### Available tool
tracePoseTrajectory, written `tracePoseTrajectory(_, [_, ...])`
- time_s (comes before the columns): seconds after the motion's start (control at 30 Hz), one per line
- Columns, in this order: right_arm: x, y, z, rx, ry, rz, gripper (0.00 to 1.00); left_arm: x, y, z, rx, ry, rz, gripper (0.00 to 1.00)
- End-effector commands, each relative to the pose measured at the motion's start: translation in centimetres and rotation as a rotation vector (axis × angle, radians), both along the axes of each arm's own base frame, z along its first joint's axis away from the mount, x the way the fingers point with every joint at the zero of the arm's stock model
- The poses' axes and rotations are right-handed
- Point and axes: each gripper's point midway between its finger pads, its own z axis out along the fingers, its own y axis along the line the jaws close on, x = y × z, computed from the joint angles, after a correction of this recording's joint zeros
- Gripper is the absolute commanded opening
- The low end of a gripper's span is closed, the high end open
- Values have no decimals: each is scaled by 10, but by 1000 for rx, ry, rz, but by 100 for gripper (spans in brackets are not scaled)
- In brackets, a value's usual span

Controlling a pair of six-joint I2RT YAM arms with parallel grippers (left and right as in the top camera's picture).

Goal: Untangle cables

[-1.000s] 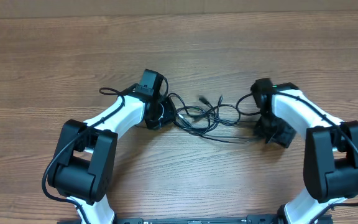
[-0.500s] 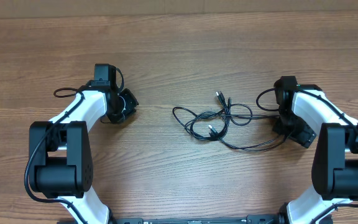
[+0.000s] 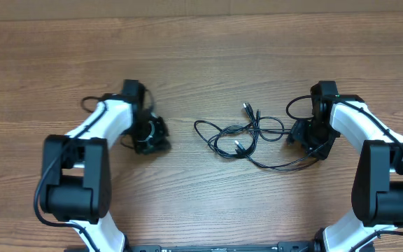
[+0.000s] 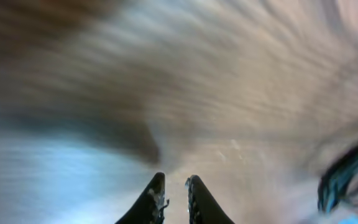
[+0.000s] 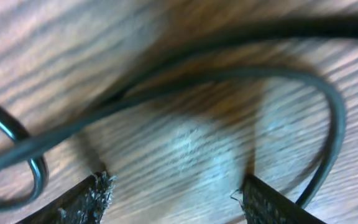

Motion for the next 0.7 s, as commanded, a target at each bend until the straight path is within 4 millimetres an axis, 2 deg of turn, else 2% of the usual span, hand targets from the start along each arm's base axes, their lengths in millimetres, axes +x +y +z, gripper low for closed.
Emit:
tracePoseTrajectory(0.0, [-17, 16, -14, 78, 72, 19, 69, 1, -41, 21, -47, -30, -140, 15])
tracePoseTrajectory(0.13, [-17, 16, -14, 79, 72, 19, 69, 1, -76, 37, -19, -40, -171, 20])
tracePoseTrajectory(0.27, [-17, 16, -14, 79, 71, 19, 69, -3, -106, 41, -27, -57, -178, 24])
tracePoseTrajectory(0.4, [-17, 16, -14, 79, 72, 19, 69, -6, -121, 34, 34, -80, -143, 49])
tracePoseTrajectory(0.47, [-17, 16, -14, 79, 73, 19, 69, -8, -122, 28, 76, -88, -123, 53])
tracePoseTrajectory(0.57, [-18, 16, -13, 82, 77, 19, 70, -16, -124, 17, 106, -70, -79, 52])
tracePoseTrajectory(0.67, [-20, 25, -12, 127, 83, 19, 70, -13, -128, 8, 88, -91, -52, 47])
